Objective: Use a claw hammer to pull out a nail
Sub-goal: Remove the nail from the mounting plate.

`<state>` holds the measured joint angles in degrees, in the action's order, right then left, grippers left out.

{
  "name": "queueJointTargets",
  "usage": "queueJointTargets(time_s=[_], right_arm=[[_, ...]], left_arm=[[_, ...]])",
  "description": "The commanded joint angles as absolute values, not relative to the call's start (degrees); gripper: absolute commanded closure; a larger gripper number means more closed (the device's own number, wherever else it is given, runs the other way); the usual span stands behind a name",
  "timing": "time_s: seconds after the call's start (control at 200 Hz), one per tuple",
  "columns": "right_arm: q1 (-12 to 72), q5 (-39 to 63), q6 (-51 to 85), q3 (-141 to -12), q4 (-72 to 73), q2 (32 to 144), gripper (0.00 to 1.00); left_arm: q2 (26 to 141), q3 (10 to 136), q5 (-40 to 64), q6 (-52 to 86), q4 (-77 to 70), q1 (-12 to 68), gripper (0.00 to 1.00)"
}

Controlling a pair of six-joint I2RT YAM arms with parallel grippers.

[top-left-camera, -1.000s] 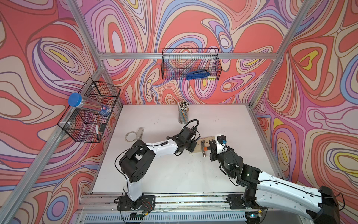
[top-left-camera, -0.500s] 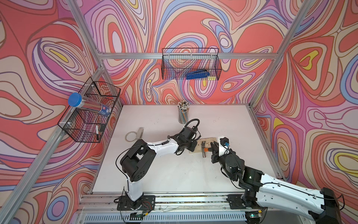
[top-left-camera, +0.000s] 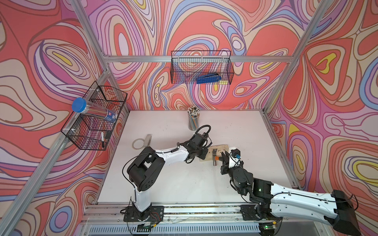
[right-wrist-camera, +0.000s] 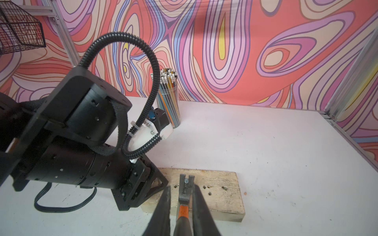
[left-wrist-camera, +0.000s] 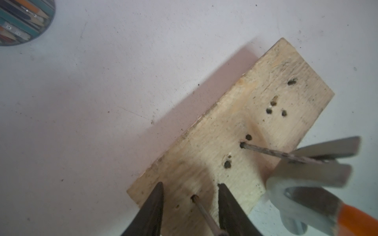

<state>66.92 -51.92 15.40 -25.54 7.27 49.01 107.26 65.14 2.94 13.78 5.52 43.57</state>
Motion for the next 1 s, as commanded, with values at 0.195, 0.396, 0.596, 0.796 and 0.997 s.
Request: queueJointTargets(time_s=[0.195, 0.396, 0.596, 0.796, 0.997], right_arm=[[69.0, -44.1, 25.1, -19.0, -5.6, 42.7, 1.00], [68.9, -47.1, 22.4, -19.5, -6.4, 35.9, 1.00], [68.9, -48.8, 19.3, -20.9, -4.1, 34.9, 1.00], [68.9, -50.3, 12.1, -22.9, 0.0, 31.0, 1.00], [68.9, -51.2, 6.5, -23.6, 2.7, 25.7, 1.00]], left_arm=[[116.5, 58.8, 2.3, 16.3, 24.4, 43.4, 0.56], [116.7, 59.3, 2.3, 16.1, 24.7, 43.4, 0.56], [117.0, 59.4, 2.4, 16.2, 24.7, 43.4, 0.56], [117.1, 58.8, 2.4, 16.3, 24.7, 43.4, 0.56], [117.0, 58.7, 2.4, 16.5, 24.4, 43.4, 0.56]])
